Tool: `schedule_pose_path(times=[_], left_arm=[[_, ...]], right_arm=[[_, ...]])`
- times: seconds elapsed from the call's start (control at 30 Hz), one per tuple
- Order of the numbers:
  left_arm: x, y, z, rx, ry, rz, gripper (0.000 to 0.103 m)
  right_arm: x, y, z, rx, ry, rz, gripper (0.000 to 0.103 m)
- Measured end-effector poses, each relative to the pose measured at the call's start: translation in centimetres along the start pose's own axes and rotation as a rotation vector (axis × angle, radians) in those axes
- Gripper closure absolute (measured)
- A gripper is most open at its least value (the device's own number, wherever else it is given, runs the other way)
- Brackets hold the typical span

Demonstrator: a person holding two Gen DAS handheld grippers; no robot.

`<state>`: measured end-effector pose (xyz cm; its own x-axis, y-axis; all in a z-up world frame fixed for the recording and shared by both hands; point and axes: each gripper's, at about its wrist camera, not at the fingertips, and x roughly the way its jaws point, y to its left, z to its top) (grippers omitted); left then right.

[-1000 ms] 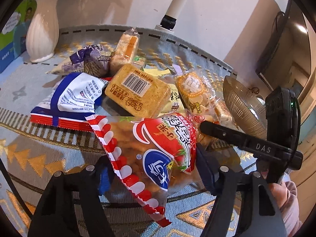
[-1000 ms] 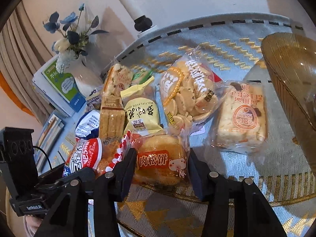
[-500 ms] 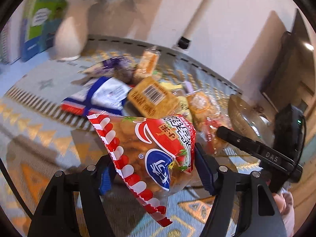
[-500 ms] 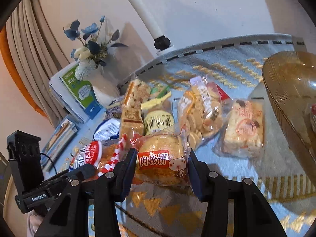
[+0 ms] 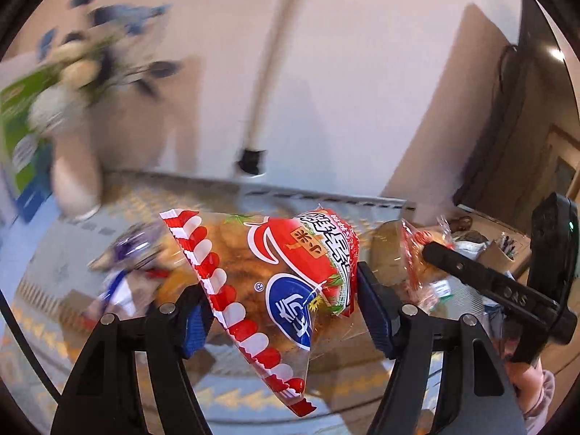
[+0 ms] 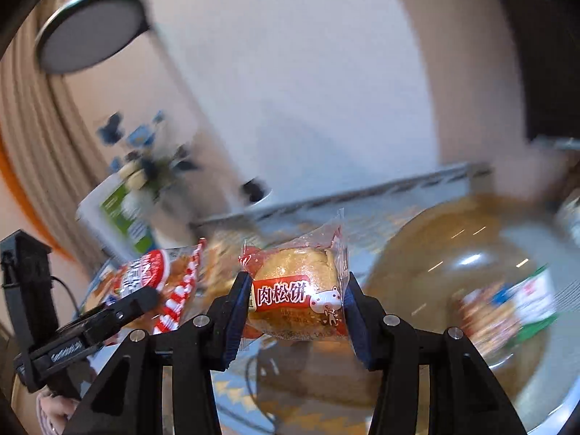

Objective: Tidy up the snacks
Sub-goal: 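Carry both held snacks into the amber glass bowl and release them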

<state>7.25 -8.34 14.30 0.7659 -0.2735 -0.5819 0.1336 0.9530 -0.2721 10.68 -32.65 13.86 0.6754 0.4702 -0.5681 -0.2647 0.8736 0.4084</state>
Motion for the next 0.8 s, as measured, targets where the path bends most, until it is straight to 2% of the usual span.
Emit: schedule_pose_path(times=[0.1, 0.23, 0.33, 0.37, 0.4, 0.43, 0.47, 0.5, 0.57, 0.63, 0.8], left_arm=[[2.8, -3.5, 1.2, 0.039, 0.034, -0.035, 0.035], [6.4, -7.8, 1.3, 0.085, 0.091, -0.112, 0.034], [9.3, -10.3, 0.6, 0.096, 0.158, -0.204, 0.031], [9.9, -10.8, 0.3, 0.101, 0.176, -0.225, 0.027], [10.7, -11.4, 0.0, 0.116, 0.2, -0.239, 0.026], [11.3, -11.8, -0.3, 0.133, 0.222, -0.237, 0.024], [11.9, -12.2, -0.7, 0.156, 0.243, -0.21, 0.024], [12.2, -12.4, -0.9, 0.171, 0.248, -0.181, 0.023], [12.4, -12.2, -1.2, 0.187, 0.253, -0.123, 0.013], [12.5, -11.7, -1.3, 0.179, 0.261, -0.1, 0.01], [12.2, -9.5, -1.2, 0.157, 0.274, -0.054, 0.009]], right_arm=[[0.4, -3.3, 1.9, 0.056, 0.027, -0.064, 0.055], [1.2, -7.0, 3.0, 0.104, 0.045, -0.142, 0.055], [1.7, -9.3, 3.4, 0.152, 0.048, -0.178, 0.054], [1.8, -10.0, 3.4, 0.164, 0.045, -0.19, 0.053], [1.9, -10.6, 3.4, 0.173, 0.045, -0.206, 0.045], [2.2, -11.1, 3.4, 0.178, 0.055, -0.223, 0.021], [2.4, -11.5, 3.4, 0.182, 0.067, -0.24, 0.006], [2.5, -11.9, 3.3, 0.185, 0.078, -0.262, 0.0], [2.6, -12.1, 3.0, 0.185, 0.088, -0.27, 0.0], [2.9, -12.3, 2.8, 0.189, 0.106, -0.276, 0.0], [3.5, -10.9, 2.8, 0.163, 0.129, -0.294, 0.0]])
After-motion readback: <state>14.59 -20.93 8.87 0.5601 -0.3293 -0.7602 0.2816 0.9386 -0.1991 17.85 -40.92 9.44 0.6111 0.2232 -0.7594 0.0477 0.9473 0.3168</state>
